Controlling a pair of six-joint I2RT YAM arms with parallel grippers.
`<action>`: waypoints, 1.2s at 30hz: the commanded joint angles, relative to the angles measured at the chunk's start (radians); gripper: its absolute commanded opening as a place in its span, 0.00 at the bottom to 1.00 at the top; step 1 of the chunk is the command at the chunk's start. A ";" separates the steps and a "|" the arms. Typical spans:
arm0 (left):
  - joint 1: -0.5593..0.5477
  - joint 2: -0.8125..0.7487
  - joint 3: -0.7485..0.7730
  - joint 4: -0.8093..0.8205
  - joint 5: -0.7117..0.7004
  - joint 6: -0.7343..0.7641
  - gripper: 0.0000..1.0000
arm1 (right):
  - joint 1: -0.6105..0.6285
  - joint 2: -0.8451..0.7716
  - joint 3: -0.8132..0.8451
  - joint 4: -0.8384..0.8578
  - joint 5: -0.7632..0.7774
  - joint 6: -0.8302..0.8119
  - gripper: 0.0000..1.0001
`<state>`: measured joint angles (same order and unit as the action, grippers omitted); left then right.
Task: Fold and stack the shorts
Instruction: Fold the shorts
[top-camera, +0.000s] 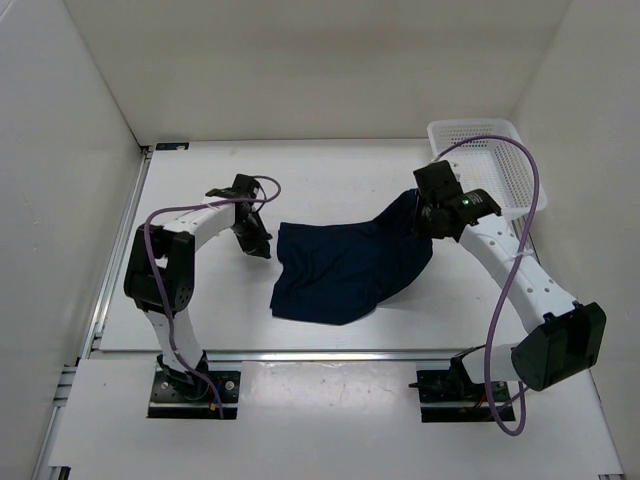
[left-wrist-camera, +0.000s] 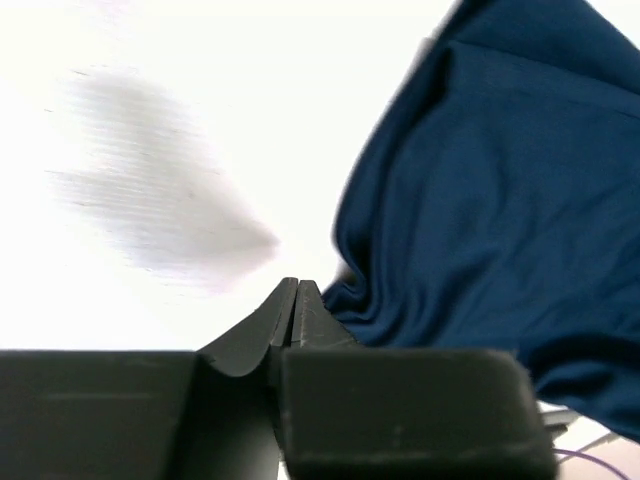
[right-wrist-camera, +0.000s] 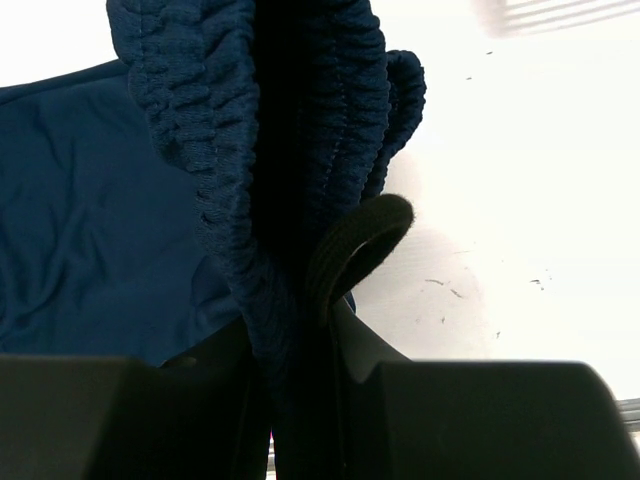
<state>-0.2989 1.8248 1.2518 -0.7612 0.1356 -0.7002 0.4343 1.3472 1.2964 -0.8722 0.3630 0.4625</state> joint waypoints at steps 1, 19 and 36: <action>-0.003 0.010 -0.009 -0.013 -0.027 0.021 0.11 | -0.008 -0.022 0.050 0.021 0.004 -0.031 0.00; -0.025 0.146 0.054 -0.013 -0.027 0.030 0.11 | 0.279 0.182 0.271 0.030 -0.025 0.008 0.00; 0.278 -0.099 0.030 -0.127 0.042 0.162 0.27 | 0.477 0.724 0.738 0.024 -0.171 0.071 0.85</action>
<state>-0.1173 1.8732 1.2701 -0.8322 0.1696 -0.6044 0.9092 2.1120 1.9656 -0.8467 0.2401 0.5243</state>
